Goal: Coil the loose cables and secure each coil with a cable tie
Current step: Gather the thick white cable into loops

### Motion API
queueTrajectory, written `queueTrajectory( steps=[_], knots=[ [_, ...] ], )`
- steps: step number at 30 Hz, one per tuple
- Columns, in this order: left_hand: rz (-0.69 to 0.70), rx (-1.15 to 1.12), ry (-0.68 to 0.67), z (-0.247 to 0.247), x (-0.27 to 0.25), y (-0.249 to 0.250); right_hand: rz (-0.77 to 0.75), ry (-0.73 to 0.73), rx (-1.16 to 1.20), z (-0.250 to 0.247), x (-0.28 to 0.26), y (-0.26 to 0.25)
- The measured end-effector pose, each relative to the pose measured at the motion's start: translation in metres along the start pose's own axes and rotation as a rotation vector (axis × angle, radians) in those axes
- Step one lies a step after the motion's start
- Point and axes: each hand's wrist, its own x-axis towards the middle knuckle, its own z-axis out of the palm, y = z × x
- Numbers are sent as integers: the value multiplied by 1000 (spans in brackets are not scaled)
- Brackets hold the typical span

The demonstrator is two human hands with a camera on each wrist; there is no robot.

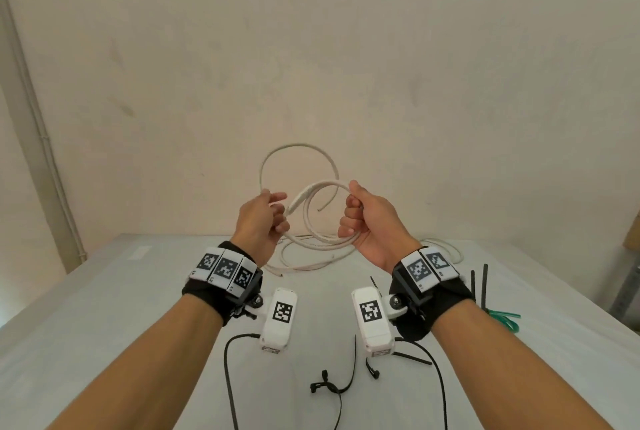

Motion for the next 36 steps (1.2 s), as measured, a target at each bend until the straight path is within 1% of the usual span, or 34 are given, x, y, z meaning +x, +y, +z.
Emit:
queueTrajectory(
  steps=[2,4,6,8,10,11,15,17,20,23,26,28,31,33,36],
  knots=[
    [66,132,-99,0,-2,10,17,-16,-17,-2,-1,0],
    [71,261,-211,-3,-5,20,35,-34,-20,-7,-2,-3],
    [-16,337,-305,-6,-7,27,52,-43,-59,-11,-2,-6],
    [-92,324,-388,-4,-14,31,73,-55,-133,-11,-4,-4],
    [-112,304,-446,4,-20,30,81,-62,-220,-8,-5,0],
    [-109,330,-460,9,-23,29,77,-62,-262,-6,-5,3],
    [-49,499,-462,18,-27,22,44,-88,-399,-2,-5,3],
    [-50,520,-479,20,-26,20,29,-105,-457,-3,-5,-2],
    [-43,514,-507,23,-27,20,33,-133,-507,-5,-5,-10],
    [-52,460,-534,23,-29,24,52,-181,-492,-9,-7,-18],
    [-136,302,-484,21,-26,21,63,-242,-456,-7,-15,-18],
    [-178,259,-459,20,-25,19,40,-255,-488,-2,-17,-15],
    [-206,294,-514,21,-28,20,-1,-253,-589,2,-17,-9],
    [-204,307,-523,23,-32,26,-7,-260,-561,2,-15,-7],
    [-119,431,-475,28,-36,29,-82,-261,-625,3,-11,-5]
  ],
)
